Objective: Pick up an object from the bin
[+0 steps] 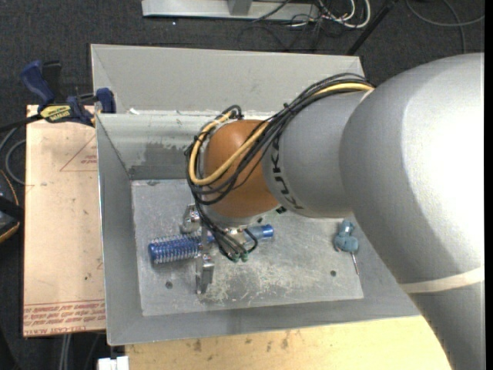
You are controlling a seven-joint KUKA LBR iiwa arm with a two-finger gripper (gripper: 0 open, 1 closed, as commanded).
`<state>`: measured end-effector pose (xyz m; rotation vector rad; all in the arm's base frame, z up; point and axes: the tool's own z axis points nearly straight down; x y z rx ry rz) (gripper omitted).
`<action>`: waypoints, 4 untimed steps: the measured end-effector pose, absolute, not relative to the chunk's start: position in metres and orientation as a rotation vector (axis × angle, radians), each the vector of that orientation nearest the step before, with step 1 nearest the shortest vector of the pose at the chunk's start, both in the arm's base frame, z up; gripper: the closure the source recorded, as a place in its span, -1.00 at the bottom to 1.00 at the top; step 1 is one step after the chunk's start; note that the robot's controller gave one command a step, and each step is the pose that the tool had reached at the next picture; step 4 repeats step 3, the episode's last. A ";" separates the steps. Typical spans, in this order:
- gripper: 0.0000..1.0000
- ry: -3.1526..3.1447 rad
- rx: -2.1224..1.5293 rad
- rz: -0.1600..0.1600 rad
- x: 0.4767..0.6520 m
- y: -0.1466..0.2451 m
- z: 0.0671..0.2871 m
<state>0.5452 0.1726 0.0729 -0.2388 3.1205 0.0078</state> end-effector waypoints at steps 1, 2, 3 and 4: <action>-1.00 3.127 -0.238 0.004 0.547 0.173 0.075; 1.00 3.118 -0.235 0.008 0.549 0.174 0.076; 1.00 3.124 -0.235 0.005 0.551 0.175 0.158; 1.00 3.124 -0.235 0.005 0.551 0.175 0.158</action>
Offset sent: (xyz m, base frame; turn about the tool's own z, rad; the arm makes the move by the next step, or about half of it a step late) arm 0.0000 0.0000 0.0000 0.0000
